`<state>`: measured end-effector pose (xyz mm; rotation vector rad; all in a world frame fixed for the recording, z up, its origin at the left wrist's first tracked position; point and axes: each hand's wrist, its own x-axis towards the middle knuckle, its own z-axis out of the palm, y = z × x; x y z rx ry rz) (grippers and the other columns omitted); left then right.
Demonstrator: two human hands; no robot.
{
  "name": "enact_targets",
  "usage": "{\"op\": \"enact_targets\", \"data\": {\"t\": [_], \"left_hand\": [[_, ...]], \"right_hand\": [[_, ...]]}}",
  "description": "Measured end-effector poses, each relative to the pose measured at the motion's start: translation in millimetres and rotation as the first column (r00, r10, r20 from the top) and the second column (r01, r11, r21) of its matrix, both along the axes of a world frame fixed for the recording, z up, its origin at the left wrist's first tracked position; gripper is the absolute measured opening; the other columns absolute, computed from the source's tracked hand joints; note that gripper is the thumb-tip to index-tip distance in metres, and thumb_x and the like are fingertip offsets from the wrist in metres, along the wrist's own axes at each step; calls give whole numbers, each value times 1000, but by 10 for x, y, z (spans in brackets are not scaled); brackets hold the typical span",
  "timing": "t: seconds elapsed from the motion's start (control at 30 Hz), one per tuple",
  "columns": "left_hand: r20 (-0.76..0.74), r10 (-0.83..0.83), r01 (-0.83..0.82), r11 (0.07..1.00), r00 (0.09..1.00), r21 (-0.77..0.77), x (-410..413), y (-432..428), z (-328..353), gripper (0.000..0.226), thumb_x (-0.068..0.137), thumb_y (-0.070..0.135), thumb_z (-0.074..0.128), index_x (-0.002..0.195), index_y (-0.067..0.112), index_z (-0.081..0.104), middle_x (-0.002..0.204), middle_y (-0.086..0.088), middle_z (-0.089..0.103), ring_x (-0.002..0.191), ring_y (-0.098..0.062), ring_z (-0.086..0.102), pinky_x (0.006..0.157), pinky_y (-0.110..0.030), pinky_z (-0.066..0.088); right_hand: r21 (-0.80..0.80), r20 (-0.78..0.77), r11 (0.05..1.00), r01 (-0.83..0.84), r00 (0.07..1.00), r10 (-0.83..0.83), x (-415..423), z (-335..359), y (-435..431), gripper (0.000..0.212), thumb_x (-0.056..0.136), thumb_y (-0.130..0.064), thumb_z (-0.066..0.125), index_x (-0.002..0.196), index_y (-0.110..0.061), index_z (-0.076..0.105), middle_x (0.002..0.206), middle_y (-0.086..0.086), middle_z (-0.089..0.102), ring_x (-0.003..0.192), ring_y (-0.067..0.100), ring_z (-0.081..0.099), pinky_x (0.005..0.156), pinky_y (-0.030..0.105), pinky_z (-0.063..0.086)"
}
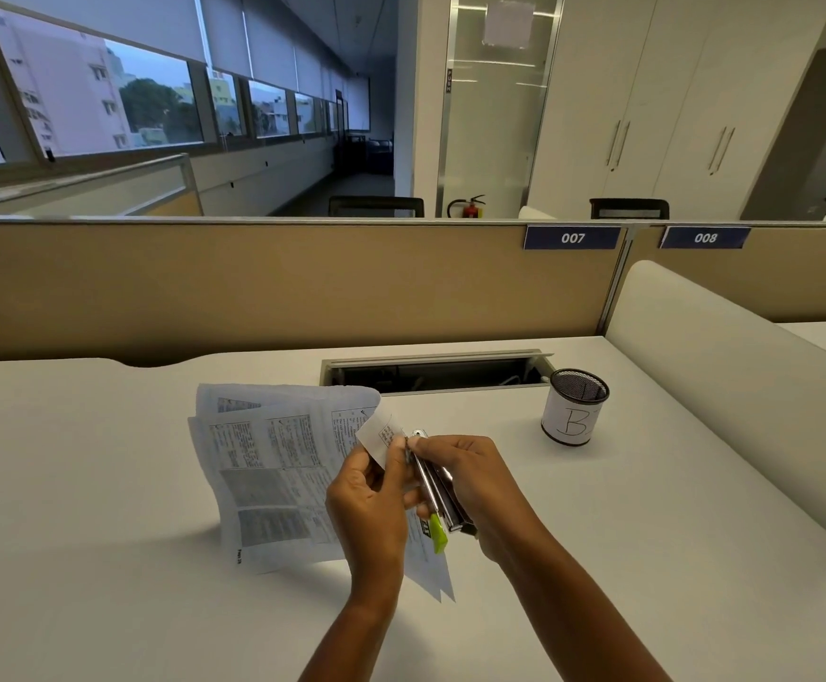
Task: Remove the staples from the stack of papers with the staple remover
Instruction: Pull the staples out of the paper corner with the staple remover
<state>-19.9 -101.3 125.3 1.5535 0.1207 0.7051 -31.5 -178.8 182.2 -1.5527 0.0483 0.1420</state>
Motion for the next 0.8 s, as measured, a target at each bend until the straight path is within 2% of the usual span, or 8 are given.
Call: {"op": "enact_targets", "data": {"t": [0.1, 0.17, 0.3, 0.43, 0.5, 0.6, 0.7, 0.8], "left_hand": [[-12, 0, 0, 1000, 1000, -22, 0, 4, -10, 20, 79, 11, 60, 95, -1, 61, 94, -9, 66, 77, -16, 63, 64, -16, 49], [-18, -3, 2, 999, 1000, -36, -4, 16, -10, 16, 79, 11, 60, 93, 3, 61, 89, -5, 65, 73, -10, 63, 62, -13, 48], [-9, -25, 25, 999, 1000, -27, -23, 28, 33, 10, 79, 10, 60, 86, 16, 57, 77, 11, 60, 70, -2, 59, 58, -7, 45], [-17, -14, 13, 1000, 1000, -14, -13, 20, 66, 16, 78, 11, 61, 94, 8, 58, 92, 5, 59, 72, -6, 57, 59, -5, 44], [-24, -12, 12, 1000, 1000, 1, -8, 19, 70, 14, 78, 10, 61, 91, 8, 57, 91, 2, 59, 71, -8, 57, 54, -3, 43], [-28, -14, 15, 1000, 1000, 21, -7, 21, 69, 12, 78, 10, 61, 89, 7, 57, 90, 1, 58, 74, -14, 57, 57, -3, 42], [-19, -30, 30, 999, 999, 17, -6, 12, 68, 17, 78, 8, 60, 94, 2, 59, 92, 2, 58, 74, -14, 57, 54, -2, 43], [-4, -33, 33, 999, 999, 5, -10, 6, 55, 13, 78, 6, 60, 91, 7, 58, 92, 3, 58, 71, -13, 58, 57, -3, 43]], "right_hand": [[11, -5, 1000, -10, 1000, 10, -5, -11, -4, 26, 91, -23, 49, 73, -11, 64, 45, -6, 63, 35, 7, 57, 39, 14, 49], [12, -9, 1000, -17, 1000, 17, -3, -20, -3, 27, 91, -23, 49, 70, -13, 63, 42, -7, 63, 35, 6, 57, 39, 13, 49], [-33, 39, 999, -43, 998, 44, 35, -25, -16, 24, 91, -23, 50, 79, -10, 65, 56, 0, 66, 41, 9, 61, 42, 16, 52], [-129, 103, 990, -50, 993, 63, 64, -24, -37, 26, 91, -25, 48, 93, -4, 64, 67, 4, 65, 42, 8, 61, 45, 16, 52], [-162, 112, 986, -43, 992, 62, 69, -32, -33, 28, 91, -26, 48, 98, -3, 63, 71, 5, 65, 43, 9, 61, 46, 15, 53], [-199, 113, 980, -30, 992, 53, 78, -46, -22, 30, 91, -27, 47, 101, -2, 62, 76, 7, 65, 45, 9, 61, 48, 15, 53], [-163, 107, 986, -16, 994, 34, 75, -54, -20, 27, 91, -25, 48, 97, -3, 63, 70, 3, 64, 42, 8, 61, 46, 15, 53], [-94, 71, 996, -12, 997, 18, 69, -62, -18, 28, 91, -23, 49, 96, 0, 64, 67, 5, 64, 40, 8, 60, 44, 15, 52]]}}
